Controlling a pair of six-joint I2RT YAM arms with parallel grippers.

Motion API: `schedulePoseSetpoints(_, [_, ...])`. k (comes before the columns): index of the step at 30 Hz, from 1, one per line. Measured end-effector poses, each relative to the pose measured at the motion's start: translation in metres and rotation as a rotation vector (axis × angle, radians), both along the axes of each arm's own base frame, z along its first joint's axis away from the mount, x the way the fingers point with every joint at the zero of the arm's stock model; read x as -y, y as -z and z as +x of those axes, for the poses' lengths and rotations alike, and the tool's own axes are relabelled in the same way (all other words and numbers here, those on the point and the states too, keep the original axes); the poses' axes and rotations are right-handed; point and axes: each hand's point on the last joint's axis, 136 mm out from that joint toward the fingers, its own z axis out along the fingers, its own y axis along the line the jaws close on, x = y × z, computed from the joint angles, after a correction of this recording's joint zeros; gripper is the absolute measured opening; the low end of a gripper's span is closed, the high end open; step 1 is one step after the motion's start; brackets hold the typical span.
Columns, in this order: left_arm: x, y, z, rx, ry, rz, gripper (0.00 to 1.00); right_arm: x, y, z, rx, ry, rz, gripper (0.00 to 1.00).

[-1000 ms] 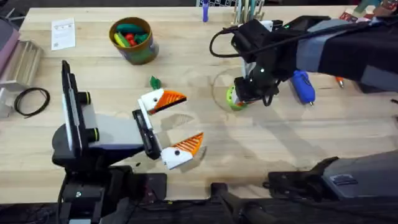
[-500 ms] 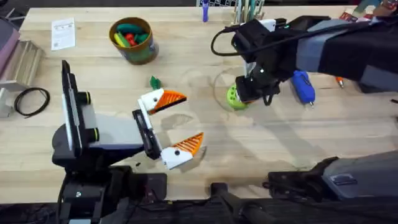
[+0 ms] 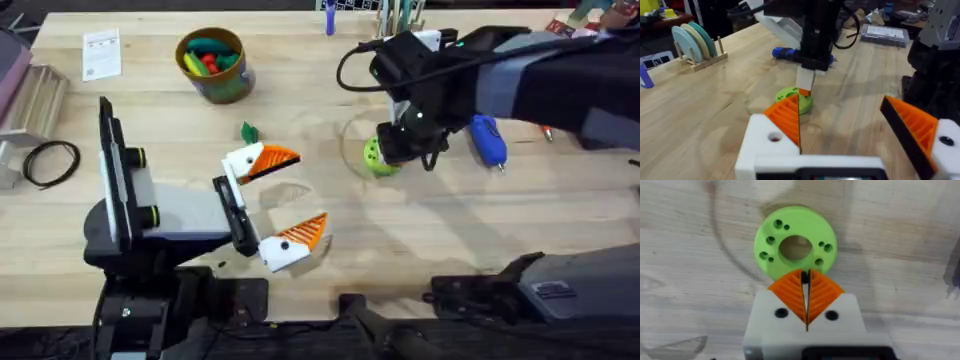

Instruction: Pick up the gripper from the table and insert it into the empty holder that is missing its gripper. Then pick up a screw, insert it into the mounting hole, and use the screwdriver to tighten it. Finally, clean up the table by picking up the vegetable and placing it into the bucket.

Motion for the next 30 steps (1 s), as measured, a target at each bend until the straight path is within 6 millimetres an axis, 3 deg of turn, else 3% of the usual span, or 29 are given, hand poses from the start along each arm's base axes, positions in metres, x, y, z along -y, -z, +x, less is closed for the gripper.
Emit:
schedulePoseSetpoints(4, [0.000, 0.000, 0.000, 0.000, 0.000, 0.000, 0.985, 0.002, -0.015, -0.003, 0.025, 0.002, 0.016, 0.006])
schedulePoseSetpoints(8, [0.000, 0.000, 0.000, 0.000, 0.000, 0.000, 0.985, 0.005, -0.043, -0.009, 0.045, 0.002, 0.029, 0.006])
schedulePoseSetpoints(16, [0.000, 0.000, 0.000, 0.000, 0.000, 0.000, 0.985, 0.003, -0.128, -0.005, 0.113, -0.054, 0.065, 0.006])
schedulePoseSetpoints(23, [0.000, 0.000, 0.000, 0.000, 0.000, 0.000, 0.985, -0.017, -0.188, -0.004, 0.142, -0.171, 0.162, 0.006])
schedulePoseSetpoints(30, [0.000, 0.000, 0.000, 0.000, 0.000, 0.000, 0.985, -0.057, -0.206, 0.012, 0.139, -0.281, 0.181, 0.006])
